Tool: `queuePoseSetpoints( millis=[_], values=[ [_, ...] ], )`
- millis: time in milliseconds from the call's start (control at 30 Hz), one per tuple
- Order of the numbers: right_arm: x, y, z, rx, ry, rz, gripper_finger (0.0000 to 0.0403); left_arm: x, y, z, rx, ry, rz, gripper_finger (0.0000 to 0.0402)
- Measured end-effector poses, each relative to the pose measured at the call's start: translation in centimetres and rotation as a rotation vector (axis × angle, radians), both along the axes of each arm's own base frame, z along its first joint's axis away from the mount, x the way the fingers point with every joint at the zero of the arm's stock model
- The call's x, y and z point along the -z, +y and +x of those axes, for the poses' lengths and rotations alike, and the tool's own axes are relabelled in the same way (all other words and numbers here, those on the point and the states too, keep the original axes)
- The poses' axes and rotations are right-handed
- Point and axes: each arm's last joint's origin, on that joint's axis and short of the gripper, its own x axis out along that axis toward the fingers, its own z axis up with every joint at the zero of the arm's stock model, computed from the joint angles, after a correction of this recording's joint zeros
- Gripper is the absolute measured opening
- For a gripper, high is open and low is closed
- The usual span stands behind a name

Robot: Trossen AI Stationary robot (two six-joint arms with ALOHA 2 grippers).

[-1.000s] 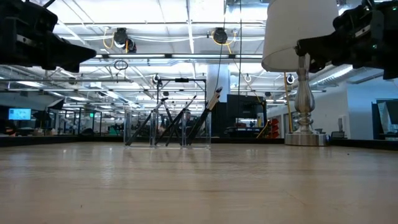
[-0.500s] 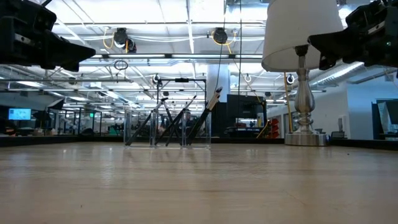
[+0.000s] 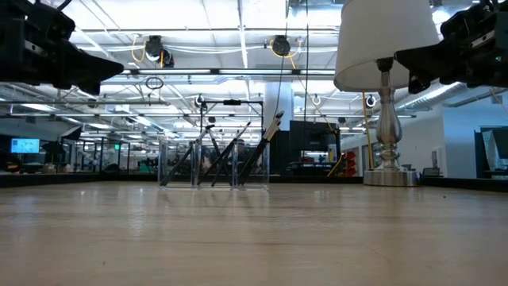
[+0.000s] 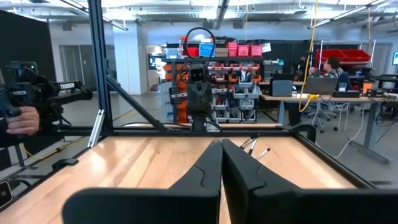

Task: Put items in baskets/containers
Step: Return to Home Position

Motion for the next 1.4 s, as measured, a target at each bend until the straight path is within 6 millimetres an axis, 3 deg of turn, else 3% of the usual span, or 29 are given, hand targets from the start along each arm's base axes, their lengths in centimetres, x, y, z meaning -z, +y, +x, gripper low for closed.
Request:
queuePoseSetpoints(
  millis=[367,733,1033,1400],
  values=[
    [0.0,1.4,0.4,-0.129,-0.01,-0.059,0.0,0.0,-0.3,0.0,0.028,0.0,-0.001,0.0002],
    [0.1,1.8,0.7,-0.077,-0.01,-0.089,0.0,-0.1,-0.3,0.0,0.01,-0.006,0.029,0.0002],
    [0.4,1.8,0.7,-0.081,0.024,-0.078,0.0,-0.1,-0.3,0.0,0.015,-0.013,0.024,0.0033],
    [0.3,1.8,0.7,-0.083,0.017,-0.073,0.0,-0.2,-0.3,0.0,0.016,-0.016,0.024,0.0037]
  ],
)
